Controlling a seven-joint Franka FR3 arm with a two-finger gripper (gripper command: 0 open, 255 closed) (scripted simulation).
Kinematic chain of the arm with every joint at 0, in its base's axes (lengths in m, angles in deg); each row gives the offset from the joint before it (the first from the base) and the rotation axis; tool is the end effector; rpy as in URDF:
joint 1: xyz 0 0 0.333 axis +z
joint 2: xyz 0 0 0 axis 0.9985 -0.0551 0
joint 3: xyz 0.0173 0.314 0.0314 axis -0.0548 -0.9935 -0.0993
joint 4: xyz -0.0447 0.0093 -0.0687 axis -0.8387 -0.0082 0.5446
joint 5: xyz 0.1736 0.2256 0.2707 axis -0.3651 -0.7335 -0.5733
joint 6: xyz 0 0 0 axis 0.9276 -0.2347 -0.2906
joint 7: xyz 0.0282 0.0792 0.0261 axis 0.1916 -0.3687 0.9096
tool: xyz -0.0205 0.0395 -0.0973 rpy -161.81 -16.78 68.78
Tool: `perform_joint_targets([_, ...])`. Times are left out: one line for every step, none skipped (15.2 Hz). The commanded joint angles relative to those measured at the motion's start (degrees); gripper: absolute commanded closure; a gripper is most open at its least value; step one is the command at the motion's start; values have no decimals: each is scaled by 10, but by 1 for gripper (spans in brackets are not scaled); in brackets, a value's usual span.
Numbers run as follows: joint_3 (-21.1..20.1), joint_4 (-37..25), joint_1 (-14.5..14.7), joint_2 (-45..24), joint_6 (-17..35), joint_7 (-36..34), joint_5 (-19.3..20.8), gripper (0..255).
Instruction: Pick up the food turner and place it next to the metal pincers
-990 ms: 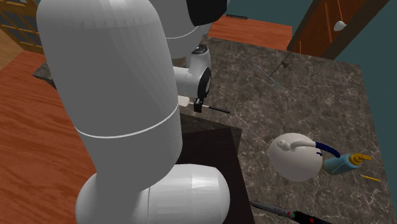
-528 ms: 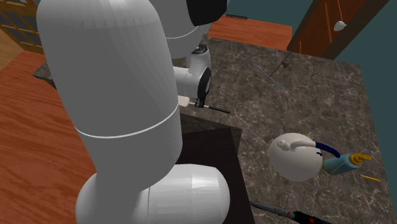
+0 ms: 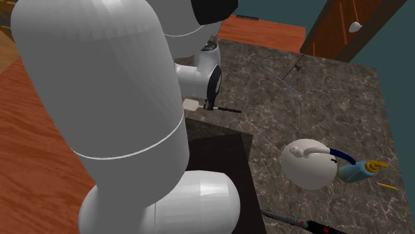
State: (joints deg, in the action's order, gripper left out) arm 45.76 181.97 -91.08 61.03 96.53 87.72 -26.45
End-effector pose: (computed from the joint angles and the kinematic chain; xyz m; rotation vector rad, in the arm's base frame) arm 0.4196 -0.1439 0.1261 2.6204 1.6635 -0.0865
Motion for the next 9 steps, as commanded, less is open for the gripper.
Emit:
perform_joint_targets([10, 5, 8, 19, -15, -4, 7, 255])
perform_joint_targets([15, 7, 12, 29, -22, -7, 11, 255])
perform_joint_targets([20, 10, 16, 38, -29, -9, 15, 255])
perform_joint_targets([25, 12, 20, 48, -37, -12, 20, 255])
perform_joint_targets([30, 14, 24, 57, -44, -15, 25, 255])
perform_joint_targets([35, 16, 28, 67, -52, -19, 30, 255])
perform_joint_targets([40, 17, 31, 76, -59, -22, 35, 255])
perform_joint_targets([44, 19, 34, 86, -67, -26, 40, 255])
perform_joint_targets([48, 20, 37, 95, -75, -29, 46, 255])
